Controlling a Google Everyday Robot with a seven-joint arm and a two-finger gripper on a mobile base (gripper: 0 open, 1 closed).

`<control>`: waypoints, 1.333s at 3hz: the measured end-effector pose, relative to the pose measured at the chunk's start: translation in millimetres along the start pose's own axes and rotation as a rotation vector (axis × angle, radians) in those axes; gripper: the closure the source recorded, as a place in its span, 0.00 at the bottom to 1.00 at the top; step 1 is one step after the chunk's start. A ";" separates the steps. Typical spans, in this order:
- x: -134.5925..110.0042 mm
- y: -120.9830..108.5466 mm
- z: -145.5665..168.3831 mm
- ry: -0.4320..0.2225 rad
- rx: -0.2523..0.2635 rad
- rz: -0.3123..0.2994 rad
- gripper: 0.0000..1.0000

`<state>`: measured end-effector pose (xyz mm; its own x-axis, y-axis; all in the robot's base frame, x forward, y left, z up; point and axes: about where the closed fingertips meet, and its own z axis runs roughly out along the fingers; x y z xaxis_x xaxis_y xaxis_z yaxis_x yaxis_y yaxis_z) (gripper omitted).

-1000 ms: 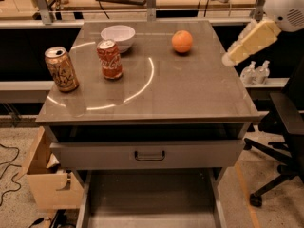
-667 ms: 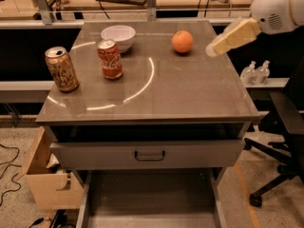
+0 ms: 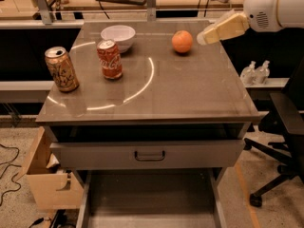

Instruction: Place orange into middle drawer

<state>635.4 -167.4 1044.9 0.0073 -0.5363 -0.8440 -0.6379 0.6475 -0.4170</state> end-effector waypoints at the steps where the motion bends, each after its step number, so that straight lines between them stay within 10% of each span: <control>1: 0.0 0.0 0.0 0.000 0.000 0.000 0.00; 4: 79.4 -27.3 116.3 0.012 0.169 0.312 0.00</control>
Offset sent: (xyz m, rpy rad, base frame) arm 0.0697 -0.0160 -0.0629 0.1816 0.0694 -0.2492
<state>742.9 -164.7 950.0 -0.1779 -0.3045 -0.9357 -0.4716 0.8610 -0.1905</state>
